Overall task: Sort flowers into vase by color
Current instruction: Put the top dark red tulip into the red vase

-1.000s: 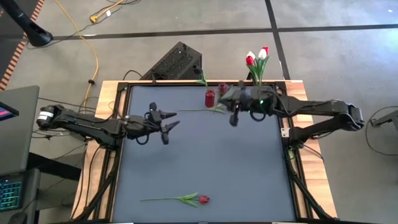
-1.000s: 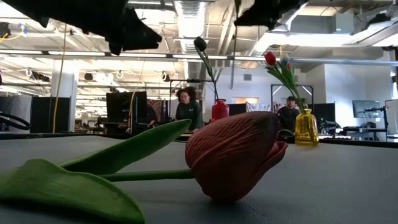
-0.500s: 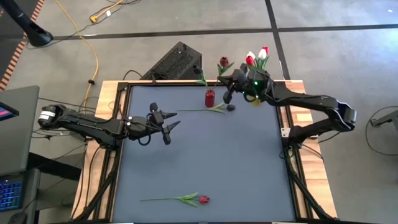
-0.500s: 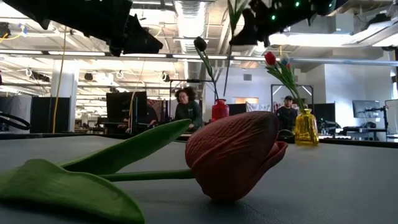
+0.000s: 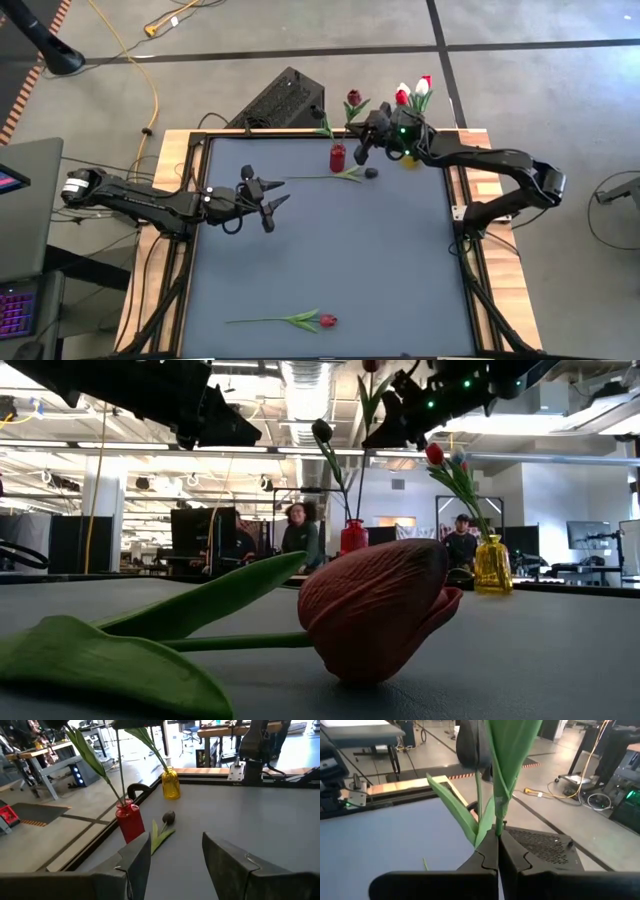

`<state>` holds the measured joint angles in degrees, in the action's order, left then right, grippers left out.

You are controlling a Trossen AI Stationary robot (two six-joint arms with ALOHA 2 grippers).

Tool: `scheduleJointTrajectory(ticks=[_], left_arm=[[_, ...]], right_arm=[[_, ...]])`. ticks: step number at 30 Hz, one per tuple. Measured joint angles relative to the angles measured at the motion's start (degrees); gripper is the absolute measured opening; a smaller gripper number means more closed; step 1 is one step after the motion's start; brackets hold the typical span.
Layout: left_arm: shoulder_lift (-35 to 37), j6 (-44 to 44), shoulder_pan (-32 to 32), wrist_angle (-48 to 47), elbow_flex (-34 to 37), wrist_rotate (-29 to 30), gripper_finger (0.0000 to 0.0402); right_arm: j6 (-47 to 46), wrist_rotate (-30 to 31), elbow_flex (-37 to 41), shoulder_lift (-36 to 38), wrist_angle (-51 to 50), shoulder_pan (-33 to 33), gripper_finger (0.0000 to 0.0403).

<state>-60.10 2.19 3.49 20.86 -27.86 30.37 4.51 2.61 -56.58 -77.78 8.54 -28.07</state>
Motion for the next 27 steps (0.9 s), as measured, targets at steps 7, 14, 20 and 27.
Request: scheduleJointTrajectory(ticks=[7, 14, 20, 27], left_arm=[[0.0, 0.0, 0.0, 0.0, 0.0, 0.0, 0.0169], [0.0, 0.0, 0.0, 0.0, 0.0, 0.0, 0.0169], [0.0, 0.0, 0.0, 0.0, 0.0, 0.0, 0.0169], [0.0, 0.0, 0.0, 0.0, 0.0, 0.0, 0.0169]], right_arm=[[-0.2, 0.0, 0.0, -5.1, 0.8, -0.6, 0.0028], [-0.1, 0.0, 0.0, -8.9, 0.5, -0.9, 0.0052], [-1.4, 0.3, 0.0, -8.1, -1.7, -1.8, 0.0076], [-1.5, 0.3, 0.0, -4.1, -8.8, -2.5, 0.0132]])
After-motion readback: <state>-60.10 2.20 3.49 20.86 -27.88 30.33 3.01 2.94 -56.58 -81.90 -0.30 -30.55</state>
